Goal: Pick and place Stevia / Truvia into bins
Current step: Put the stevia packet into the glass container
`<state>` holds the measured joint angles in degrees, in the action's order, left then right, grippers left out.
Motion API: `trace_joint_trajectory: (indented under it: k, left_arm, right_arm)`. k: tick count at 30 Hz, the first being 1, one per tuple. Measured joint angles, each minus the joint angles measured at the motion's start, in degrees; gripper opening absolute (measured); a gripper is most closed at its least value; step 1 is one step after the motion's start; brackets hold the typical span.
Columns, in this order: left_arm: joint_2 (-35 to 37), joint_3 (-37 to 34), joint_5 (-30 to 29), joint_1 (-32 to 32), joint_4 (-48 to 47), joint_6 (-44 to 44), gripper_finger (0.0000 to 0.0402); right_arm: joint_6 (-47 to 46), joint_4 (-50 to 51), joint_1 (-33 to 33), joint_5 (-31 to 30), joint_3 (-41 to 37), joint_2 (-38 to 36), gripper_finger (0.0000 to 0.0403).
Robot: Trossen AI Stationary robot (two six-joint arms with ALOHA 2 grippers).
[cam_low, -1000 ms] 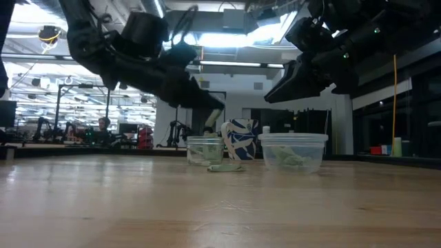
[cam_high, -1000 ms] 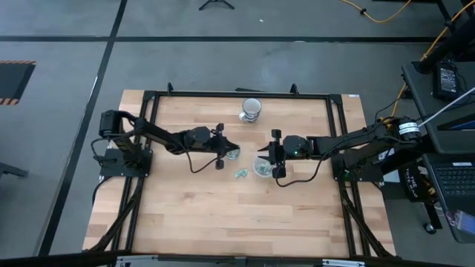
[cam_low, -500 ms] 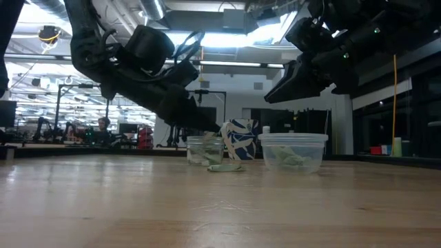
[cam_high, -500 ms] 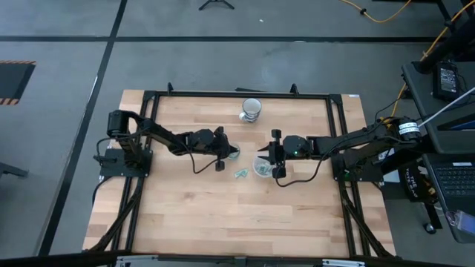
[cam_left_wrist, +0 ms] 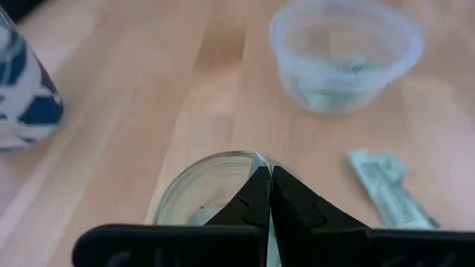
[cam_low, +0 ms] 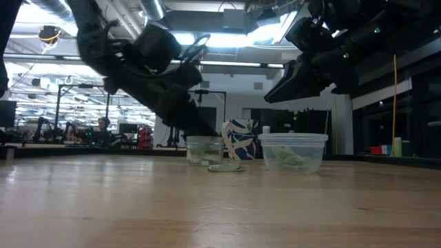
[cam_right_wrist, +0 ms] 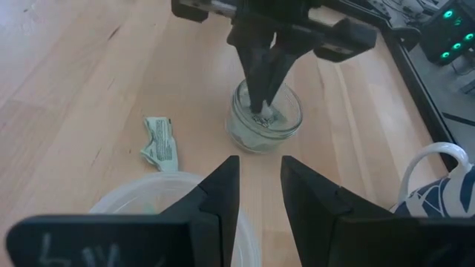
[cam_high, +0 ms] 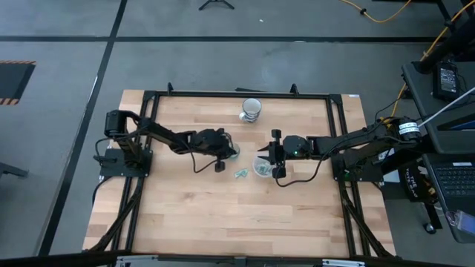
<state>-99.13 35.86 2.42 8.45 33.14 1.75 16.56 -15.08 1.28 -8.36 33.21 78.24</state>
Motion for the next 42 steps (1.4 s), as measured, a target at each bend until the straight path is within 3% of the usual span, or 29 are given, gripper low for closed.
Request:
trace_joint_trajectory:
  k: [6,18,36,42]
  left_arm:
    - [-0.04,7.95,-1.47,0.02,-18.49,1.81,0.0003]
    - [-0.04,13.54,-3.52,0.07,-28.56,4.44,0.0003]
    - [-0.04,13.54,-3.51,0.07,-30.46,3.86,0.0006]
    - [-0.07,13.54,-3.55,-0.51,-30.44,4.55,0.0042]
  right_arm:
    - [-0.25,-0.14,0.02,0.01,0.0,0.0,0.0104]
    - [-1.18,-0.1,0.02,0.02,0.0,0.0,0.0104]
    - [-1.09,-0.1,0.02,0.02,0.0,0.0,0.0104]
    - [-1.08,-0.08,0.02,0.02,0.0,0.0,0.0104]
